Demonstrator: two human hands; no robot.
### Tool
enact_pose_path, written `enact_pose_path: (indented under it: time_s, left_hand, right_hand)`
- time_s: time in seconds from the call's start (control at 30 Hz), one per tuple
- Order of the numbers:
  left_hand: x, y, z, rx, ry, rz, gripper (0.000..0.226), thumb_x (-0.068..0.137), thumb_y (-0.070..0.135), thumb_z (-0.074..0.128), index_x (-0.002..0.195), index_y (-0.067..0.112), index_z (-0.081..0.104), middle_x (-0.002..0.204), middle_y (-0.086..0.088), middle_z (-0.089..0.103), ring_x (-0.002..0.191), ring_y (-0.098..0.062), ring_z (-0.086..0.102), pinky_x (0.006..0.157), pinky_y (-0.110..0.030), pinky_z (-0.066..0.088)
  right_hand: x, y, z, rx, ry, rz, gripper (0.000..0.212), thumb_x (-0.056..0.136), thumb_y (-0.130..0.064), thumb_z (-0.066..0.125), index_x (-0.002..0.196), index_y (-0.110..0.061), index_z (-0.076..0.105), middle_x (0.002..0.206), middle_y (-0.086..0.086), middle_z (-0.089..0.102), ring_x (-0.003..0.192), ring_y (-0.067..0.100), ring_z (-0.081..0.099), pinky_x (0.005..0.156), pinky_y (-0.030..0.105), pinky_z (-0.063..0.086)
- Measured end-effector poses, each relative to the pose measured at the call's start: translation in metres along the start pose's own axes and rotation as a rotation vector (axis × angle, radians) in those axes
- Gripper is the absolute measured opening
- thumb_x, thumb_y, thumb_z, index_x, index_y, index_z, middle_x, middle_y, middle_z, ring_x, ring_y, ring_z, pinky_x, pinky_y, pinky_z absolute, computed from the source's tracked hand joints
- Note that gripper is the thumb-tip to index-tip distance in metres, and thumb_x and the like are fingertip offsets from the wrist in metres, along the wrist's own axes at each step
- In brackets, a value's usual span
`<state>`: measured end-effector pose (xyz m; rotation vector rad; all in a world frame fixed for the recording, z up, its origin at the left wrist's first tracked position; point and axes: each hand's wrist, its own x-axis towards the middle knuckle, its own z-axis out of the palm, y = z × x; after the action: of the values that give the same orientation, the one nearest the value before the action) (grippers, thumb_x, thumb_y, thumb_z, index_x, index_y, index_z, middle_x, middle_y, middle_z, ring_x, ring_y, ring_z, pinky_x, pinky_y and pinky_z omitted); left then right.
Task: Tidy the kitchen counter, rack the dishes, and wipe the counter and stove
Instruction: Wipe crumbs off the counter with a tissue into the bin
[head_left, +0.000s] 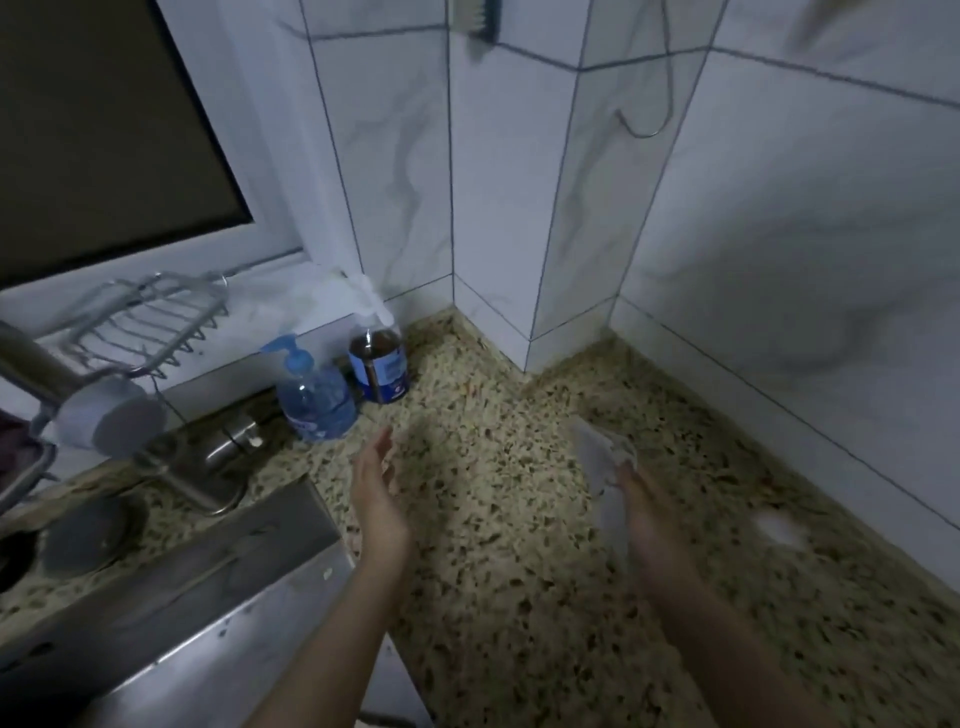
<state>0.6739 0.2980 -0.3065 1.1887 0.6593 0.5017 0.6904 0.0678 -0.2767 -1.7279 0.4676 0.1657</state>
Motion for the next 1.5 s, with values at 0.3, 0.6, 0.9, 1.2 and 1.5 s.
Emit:
enact_pose_path:
  time_s: [0.3, 0.6, 0.9, 1.2, 1.5]
  left_hand:
    - [0.072, -0.006, -0.027, 0.1, -0.125, 0.047, 0.047, 0.086, 0.056, 0.034, 0.12, 0.033, 0.055, 0.133, 0.008, 0.054, 0.125, -0.008, 0.048, 0.104, -0.029, 0.035]
    - [0.092, -0.011, -0.041, 0.009, -0.102, 0.054, 0.05, 0.092, 0.057, 0.031, 0.12, 0.026, 0.059, 0.125, 0.013, 0.061, 0.117, 0.0, 0.054, 0.096, -0.02, 0.04]
    - [0.078, -0.02, -0.036, 0.056, -0.073, 0.096, 0.052, 0.086, 0.063, 0.032, 0.114, 0.032, 0.061, 0.124, 0.011, 0.062, 0.12, -0.006, 0.053, 0.102, -0.027, 0.038]
    - [0.039, -0.02, -0.065, 0.114, 0.053, -0.036, 0.03, 0.101, 0.025, 0.035, 0.103, 0.036, 0.063, 0.124, 0.012, 0.055, 0.12, -0.006, 0.047, 0.112, -0.041, 0.031]
    - [-0.051, -0.017, -0.1, 0.711, -0.086, 0.064, 0.039, 0.1, 0.026, 0.038, 0.138, 0.019, 0.044, 0.15, -0.001, 0.034, 0.139, -0.017, 0.028, 0.112, -0.031, 0.02]
  right_hand:
    - [0.093, -0.026, 0.143, -0.282, -0.072, -0.462, 0.027, 0.101, -0.033, 0.036, 0.115, -0.034, 0.059, 0.104, -0.016, 0.06, 0.091, -0.005, 0.054, 0.076, 0.014, 0.043]
    - [0.15, -0.014, 0.204, -0.463, -0.298, -0.379, 0.032, 0.101, -0.031, 0.038, 0.127, -0.031, 0.057, 0.117, -0.005, 0.064, 0.105, 0.021, 0.06, 0.091, 0.038, 0.048]
    - [0.114, 0.001, 0.182, -0.303, -0.654, -0.351, 0.032, 0.095, -0.002, 0.045, 0.115, -0.018, 0.063, 0.119, -0.007, 0.06, 0.097, -0.015, 0.056, 0.079, 0.005, 0.045]
    - [0.052, 0.041, 0.128, -0.299, -0.794, -0.341, 0.038, 0.095, -0.004, 0.049, 0.101, -0.035, 0.069, 0.118, -0.008, 0.064, 0.119, 0.012, 0.055, 0.107, 0.039, 0.04]
    - [-0.034, 0.079, 0.036, -0.375, -0.815, -0.252, 0.027, 0.094, -0.008, 0.051, 0.093, -0.021, 0.075, 0.112, -0.005, 0.068, 0.11, 0.007, 0.06, 0.1, 0.035, 0.047]
